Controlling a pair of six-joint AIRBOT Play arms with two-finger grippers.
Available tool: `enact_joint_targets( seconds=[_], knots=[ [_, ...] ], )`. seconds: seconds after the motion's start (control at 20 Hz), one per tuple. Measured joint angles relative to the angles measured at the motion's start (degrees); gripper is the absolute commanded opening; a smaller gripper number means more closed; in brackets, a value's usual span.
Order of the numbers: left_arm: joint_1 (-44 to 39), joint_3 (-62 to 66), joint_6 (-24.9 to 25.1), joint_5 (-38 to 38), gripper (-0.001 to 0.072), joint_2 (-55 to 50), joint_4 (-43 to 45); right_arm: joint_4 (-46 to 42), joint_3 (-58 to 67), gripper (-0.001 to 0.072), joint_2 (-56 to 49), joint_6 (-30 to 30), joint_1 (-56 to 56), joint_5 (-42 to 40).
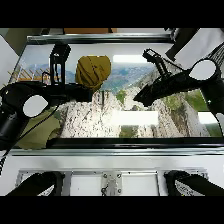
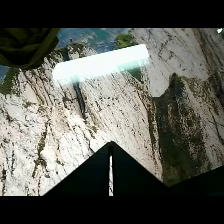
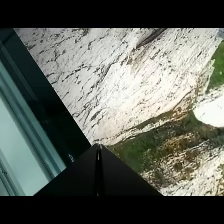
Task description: Fold the clothes and pants, and hang the long-sleeved shirts on hangers.
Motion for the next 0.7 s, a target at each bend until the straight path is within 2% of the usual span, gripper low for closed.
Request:
enact_joint_targets(
  seconds=[0.55,0.6,0.65,0.7],
  knots=[
    [0.0,0.0,0.0,0.0,0.0022,0.0,0.02,0.0,0.0,0.0021,0.0,0.0,0.0,0.0],
    [0.0,0.0,0.13,0.07,0.0289,0.0,0.02,0.0,0.0,0.0021,0.0,-0.02,0.0,0.0],
    [0.0,0.0,1.03,0.35,0.068,0.02,0.44,0.0,0.0,0.0021,0.0,-0.02,0.0,0.0],
    [0.04,0.0,2.1,0.39,0.0717,0.09,1.55,0.0,0.0,0.0021,0.0,-0.02,0.0,0.0]
  ],
)
